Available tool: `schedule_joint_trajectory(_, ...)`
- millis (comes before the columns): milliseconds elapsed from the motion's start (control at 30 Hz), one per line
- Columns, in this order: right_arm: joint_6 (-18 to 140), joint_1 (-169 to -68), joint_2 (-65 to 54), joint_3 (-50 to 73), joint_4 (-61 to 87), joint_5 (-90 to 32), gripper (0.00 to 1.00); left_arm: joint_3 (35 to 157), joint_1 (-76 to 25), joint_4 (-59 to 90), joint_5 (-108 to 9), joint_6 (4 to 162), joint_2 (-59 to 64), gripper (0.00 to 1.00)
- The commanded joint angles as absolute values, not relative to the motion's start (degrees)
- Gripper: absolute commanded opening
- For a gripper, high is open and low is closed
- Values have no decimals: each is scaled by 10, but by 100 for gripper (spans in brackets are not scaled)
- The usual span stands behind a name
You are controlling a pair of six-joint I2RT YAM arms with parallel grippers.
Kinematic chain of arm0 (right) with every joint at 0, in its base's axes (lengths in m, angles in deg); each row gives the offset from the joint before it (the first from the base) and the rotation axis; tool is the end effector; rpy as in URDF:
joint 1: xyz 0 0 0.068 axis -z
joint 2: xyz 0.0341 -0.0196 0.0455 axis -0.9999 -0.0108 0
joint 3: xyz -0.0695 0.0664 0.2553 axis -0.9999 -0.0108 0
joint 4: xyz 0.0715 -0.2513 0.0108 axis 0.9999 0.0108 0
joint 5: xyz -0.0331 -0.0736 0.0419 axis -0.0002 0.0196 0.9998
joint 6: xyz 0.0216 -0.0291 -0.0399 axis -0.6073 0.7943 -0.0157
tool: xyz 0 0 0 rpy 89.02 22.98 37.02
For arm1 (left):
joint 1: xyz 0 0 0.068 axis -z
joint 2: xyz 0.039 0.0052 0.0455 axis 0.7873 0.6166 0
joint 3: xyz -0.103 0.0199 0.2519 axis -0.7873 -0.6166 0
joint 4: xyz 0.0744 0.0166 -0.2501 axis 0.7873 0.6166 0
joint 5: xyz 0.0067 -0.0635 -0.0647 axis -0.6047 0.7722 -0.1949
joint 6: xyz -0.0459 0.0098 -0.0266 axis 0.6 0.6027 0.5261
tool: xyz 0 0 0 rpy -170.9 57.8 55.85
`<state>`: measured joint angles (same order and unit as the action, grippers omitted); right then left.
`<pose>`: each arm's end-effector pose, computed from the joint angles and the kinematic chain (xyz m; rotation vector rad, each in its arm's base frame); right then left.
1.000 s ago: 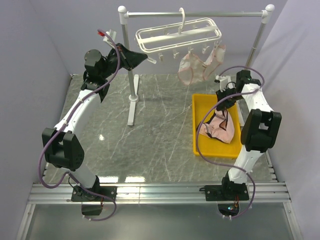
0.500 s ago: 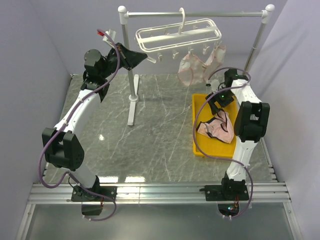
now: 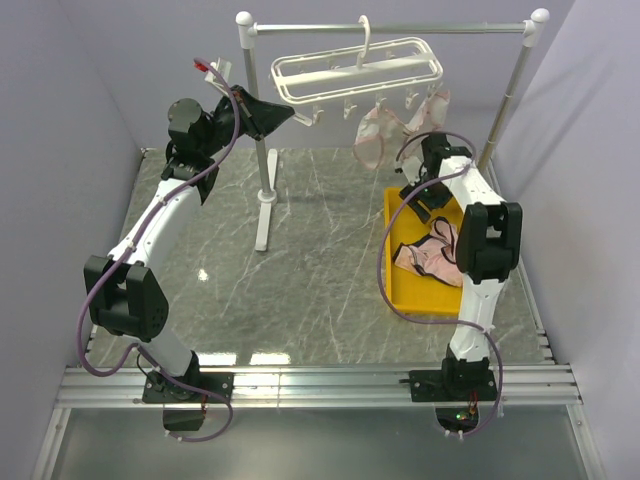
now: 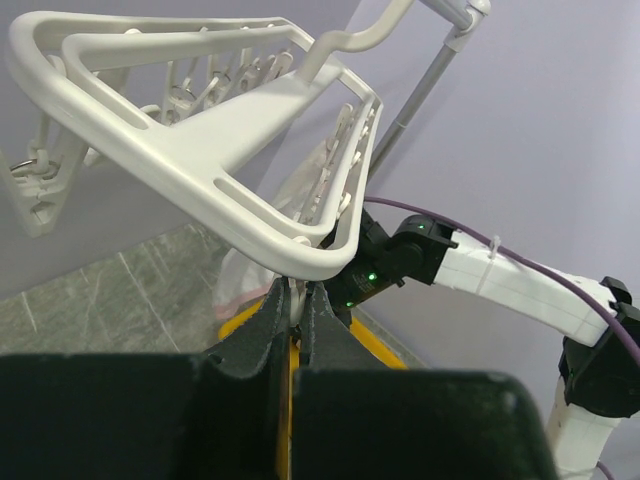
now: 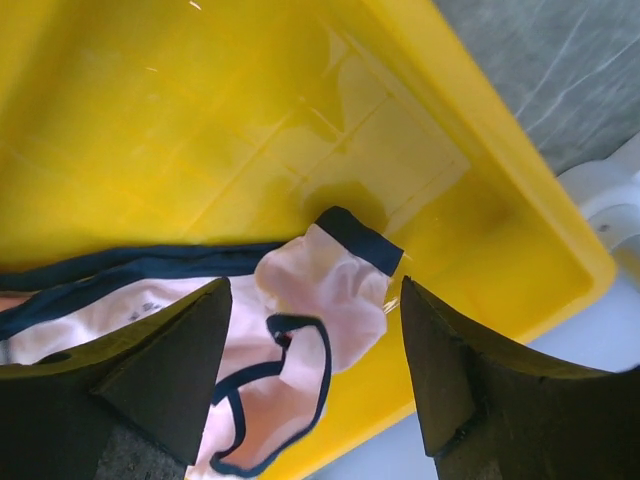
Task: Clip the underwear to the hanger
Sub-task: Adjust the underwear in the bin.
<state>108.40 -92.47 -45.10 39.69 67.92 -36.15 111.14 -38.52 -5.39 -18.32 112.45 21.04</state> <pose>0.4382 0.0240 0.2239 -1.0620 2.6354 -0.1286 0.3681 -0.1110 0.4395 0.2938 1.4279 -1.2295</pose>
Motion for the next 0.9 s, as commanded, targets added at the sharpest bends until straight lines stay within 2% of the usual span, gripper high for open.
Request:
schedule_joint_trajectory(0,1068,-923,-480,405,690,-415,75,1123,-389,-82,-178,1130,210,0)
schedule_joint_trajectory(167,1064,-915,-495,387,703,-418,75,1123,-390,-84,-179,1131,208,0)
schedule_joint_trajectory(233,1066,-912,-493,378,699,-418,68,1123,-390,-86,-179,1132,207,0)
schedule_joint_trajectory(267,1068,-905,-486,377,697,-417,52,1122,-390,-86,-180,1132,207,0)
schedule_joint_trajectory(333,1067,-896,-479,390,696,-406,27,1123,-390,-85,-179,1132,207,0)
schedule_joint_trajectory(367,1065,-896,-471,397,699,-401,2,1124,-390,-86,-179,1132,207,0)
schedule_joint_trajectory(533,1087,-861,-388,406,729,-314,0,1131,-390,-80,-180,1129,209,0)
schedule_joint_trajectory(700,1109,-848,-250,391,715,-240,0,1130,-390,-77,-182,1126,203,0)
schedule_joint_trajectory(867,1137,-809,-219,510,753,-178,0,1135,-391,-71,-180,1125,206,0)
